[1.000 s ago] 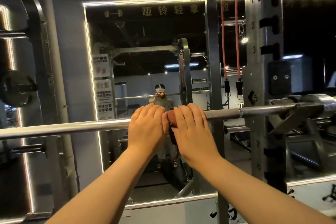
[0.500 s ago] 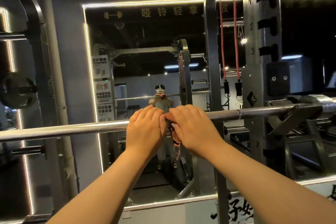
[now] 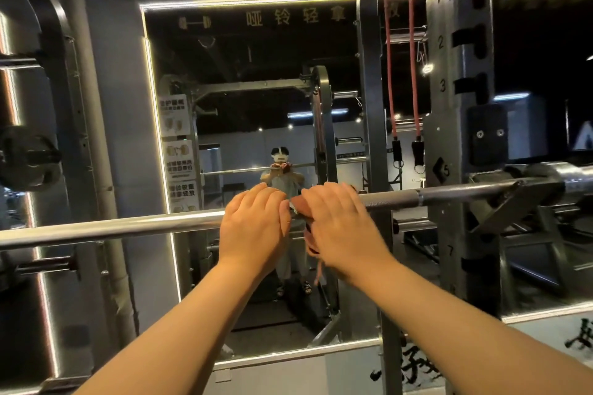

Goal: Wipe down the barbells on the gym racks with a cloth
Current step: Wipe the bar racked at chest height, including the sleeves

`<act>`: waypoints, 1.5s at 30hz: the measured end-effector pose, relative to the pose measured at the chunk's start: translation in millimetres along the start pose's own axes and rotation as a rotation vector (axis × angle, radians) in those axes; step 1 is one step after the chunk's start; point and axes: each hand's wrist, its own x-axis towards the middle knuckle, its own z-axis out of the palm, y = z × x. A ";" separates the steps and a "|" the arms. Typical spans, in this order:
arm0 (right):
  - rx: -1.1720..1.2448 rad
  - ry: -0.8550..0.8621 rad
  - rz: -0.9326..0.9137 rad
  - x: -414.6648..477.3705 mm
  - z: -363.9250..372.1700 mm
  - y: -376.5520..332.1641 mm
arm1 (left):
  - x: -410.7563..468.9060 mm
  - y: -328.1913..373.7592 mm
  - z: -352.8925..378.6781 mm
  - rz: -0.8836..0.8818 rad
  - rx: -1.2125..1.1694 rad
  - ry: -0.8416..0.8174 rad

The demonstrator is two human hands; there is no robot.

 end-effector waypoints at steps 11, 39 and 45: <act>0.103 -0.074 0.213 -2.5 -10.6 6.3 | 3.2 10.1 -4.0 -0.101 0.000 -0.053; 0.167 0.184 0.327 -48.2 -21.8 99.3 | 24.6 60.8 7.2 -0.015 -0.052 -0.147; 0.108 0.058 0.134 -42.4 -21.1 93.0 | 21.9 61.9 10.6 -0.021 -0.053 -0.093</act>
